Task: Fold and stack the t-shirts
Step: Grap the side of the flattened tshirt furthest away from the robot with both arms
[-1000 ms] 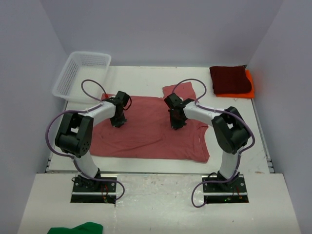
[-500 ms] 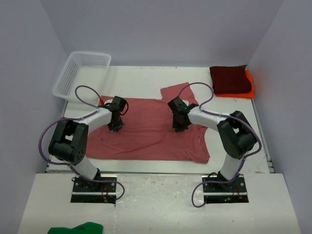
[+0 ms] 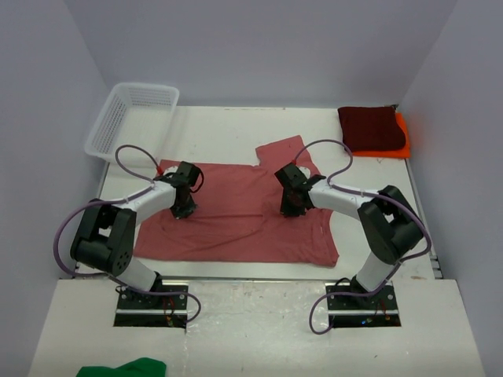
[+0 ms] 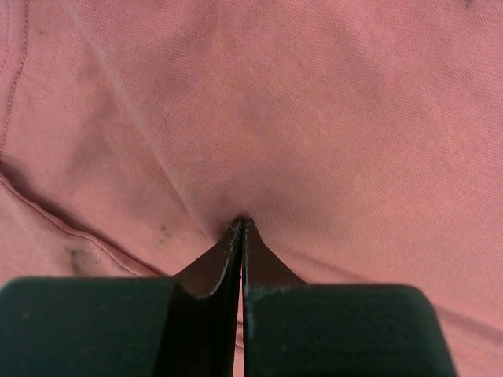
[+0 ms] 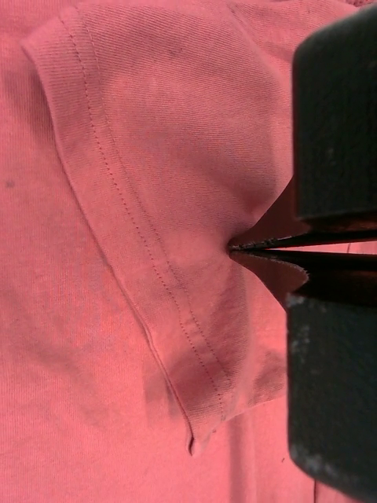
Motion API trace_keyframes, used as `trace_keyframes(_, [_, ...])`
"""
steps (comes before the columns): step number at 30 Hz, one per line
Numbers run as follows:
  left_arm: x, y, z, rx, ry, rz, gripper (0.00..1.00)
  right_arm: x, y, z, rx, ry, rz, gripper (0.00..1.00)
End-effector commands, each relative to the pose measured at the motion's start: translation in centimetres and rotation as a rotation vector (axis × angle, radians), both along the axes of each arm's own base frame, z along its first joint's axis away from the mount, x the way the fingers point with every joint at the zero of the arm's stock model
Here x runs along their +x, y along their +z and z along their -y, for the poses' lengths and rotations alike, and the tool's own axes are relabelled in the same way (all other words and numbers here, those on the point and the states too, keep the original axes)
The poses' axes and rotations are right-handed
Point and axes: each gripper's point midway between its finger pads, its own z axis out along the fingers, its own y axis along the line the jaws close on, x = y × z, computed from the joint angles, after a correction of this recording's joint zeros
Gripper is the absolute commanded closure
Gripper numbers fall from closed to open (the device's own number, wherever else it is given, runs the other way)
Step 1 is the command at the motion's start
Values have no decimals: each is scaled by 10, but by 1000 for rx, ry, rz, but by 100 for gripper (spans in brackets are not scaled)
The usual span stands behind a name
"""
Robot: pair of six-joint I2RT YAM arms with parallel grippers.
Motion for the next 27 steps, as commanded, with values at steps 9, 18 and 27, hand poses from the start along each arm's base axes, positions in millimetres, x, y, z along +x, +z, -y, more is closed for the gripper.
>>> trace_keyframes(9, [-56,-16,-25,64,24,-153,100,-73,-36,36,-134,-34,-209,100])
trace_keyframes(18, [-65,-12,-24,40,21,-134,100,-89,-31,33,-123,-37,-203,100])
trace_keyframes(27, [-42,38,-21,86,16,-9,100,-62,37,36,-121,-38,-30,100])
